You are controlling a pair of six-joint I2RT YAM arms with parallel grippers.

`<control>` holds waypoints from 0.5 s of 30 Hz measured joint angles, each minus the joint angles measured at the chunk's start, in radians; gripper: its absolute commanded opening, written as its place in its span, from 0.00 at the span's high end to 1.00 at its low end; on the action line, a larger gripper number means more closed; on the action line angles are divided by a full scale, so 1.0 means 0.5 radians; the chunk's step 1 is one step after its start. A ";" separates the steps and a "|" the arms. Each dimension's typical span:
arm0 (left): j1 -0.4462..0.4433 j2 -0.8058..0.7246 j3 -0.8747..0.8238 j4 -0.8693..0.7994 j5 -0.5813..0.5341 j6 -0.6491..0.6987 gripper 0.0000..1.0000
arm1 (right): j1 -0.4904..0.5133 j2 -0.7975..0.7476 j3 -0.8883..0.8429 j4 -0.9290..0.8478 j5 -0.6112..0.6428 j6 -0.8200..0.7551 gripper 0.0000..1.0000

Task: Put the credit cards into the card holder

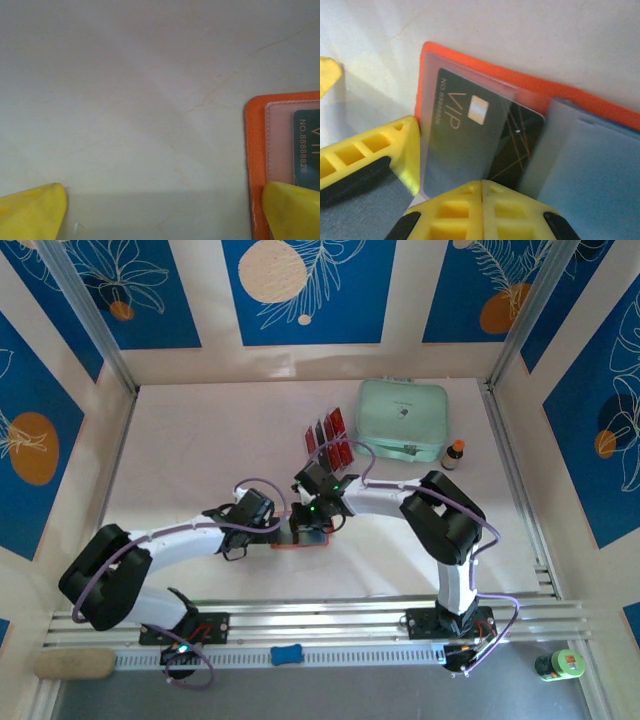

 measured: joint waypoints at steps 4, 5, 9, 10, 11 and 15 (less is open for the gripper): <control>0.002 -0.060 0.000 -0.022 -0.001 0.001 0.00 | -0.007 -0.022 0.005 -0.043 -0.003 0.000 0.92; 0.004 -0.090 0.000 -0.033 -0.001 0.001 0.00 | -0.013 -0.039 0.005 -0.056 0.000 -0.001 0.92; 0.034 -0.187 0.000 -0.047 -0.001 0.000 0.00 | -0.054 -0.146 0.005 -0.077 0.011 -0.002 0.92; 0.043 -0.195 0.001 -0.047 -0.001 0.001 0.00 | -0.064 -0.175 0.005 -0.079 0.012 -0.004 0.92; 0.051 -0.195 0.001 -0.047 -0.001 0.001 0.00 | -0.070 -0.194 0.005 -0.079 0.014 -0.008 0.92; 0.075 -0.186 0.001 -0.053 -0.002 0.001 0.00 | -0.091 -0.200 0.006 -0.090 0.014 -0.023 0.93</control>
